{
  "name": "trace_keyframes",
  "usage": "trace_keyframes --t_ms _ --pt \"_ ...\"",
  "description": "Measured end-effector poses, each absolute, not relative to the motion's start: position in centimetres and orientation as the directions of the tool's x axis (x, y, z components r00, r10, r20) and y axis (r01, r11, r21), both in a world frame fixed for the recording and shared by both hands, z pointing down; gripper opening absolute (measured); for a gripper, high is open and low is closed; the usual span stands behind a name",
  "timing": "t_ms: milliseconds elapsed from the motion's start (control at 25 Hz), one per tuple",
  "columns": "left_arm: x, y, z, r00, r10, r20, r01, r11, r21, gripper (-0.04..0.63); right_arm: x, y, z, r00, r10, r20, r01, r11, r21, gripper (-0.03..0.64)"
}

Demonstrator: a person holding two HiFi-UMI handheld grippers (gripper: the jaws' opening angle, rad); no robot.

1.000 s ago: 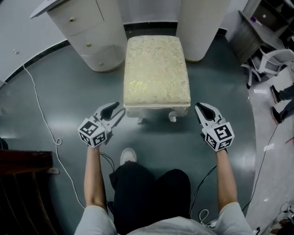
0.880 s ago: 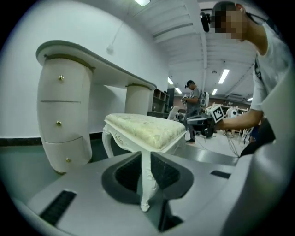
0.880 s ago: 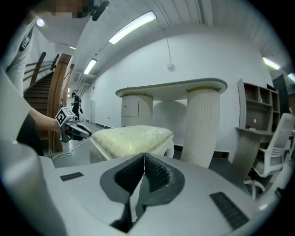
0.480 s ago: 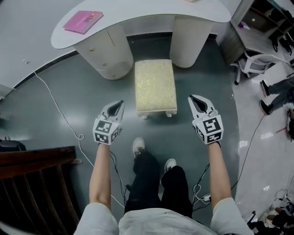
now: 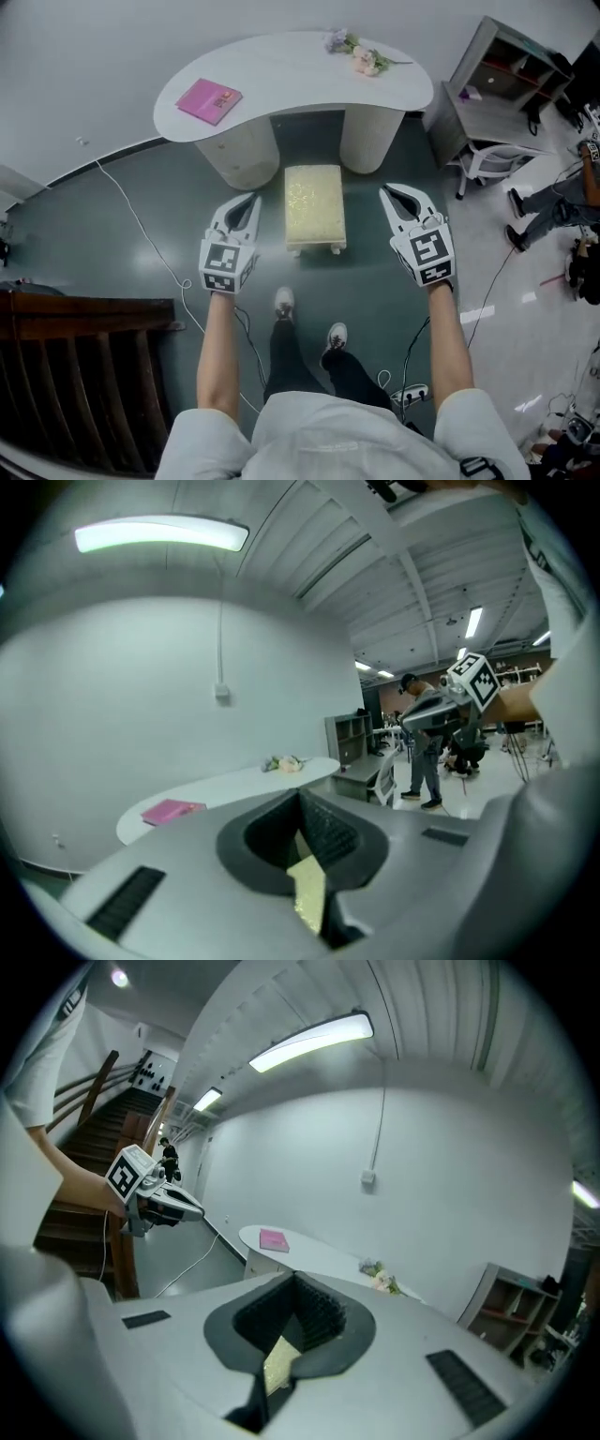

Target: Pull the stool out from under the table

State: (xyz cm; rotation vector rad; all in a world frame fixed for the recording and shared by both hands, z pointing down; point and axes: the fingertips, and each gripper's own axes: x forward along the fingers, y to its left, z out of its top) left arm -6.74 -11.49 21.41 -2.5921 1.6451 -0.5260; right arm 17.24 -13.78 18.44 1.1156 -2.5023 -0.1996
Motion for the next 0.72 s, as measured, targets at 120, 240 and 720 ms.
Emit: trace_keyframes --t_ms 120,240,720 --pt "-6.4 -10.6 16.0 0.374 -0.900 0.225 -0.880 -0.421 -0.222 0.018 17.2 -13.2 13.3 -0.614 -0.748 0.250 -0.684 0.663 0.304 0.015" --pt "-5.7 -9.3 11.8 0.369 -0.909 0.192 -0.882 -0.408 -0.238 0.018 17.0 -12.0 9.3 -0.624 -0.753 0.210 -0.686 0.656 0.314 0.015" --pt "-1.0 -5.0 2.5 0.419 -0.901 0.107 -0.840 -0.430 -0.330 0.018 15.1 -8.2 2.4 -0.684 -0.710 0.166 -0.633 0.691 0.350 0.015"
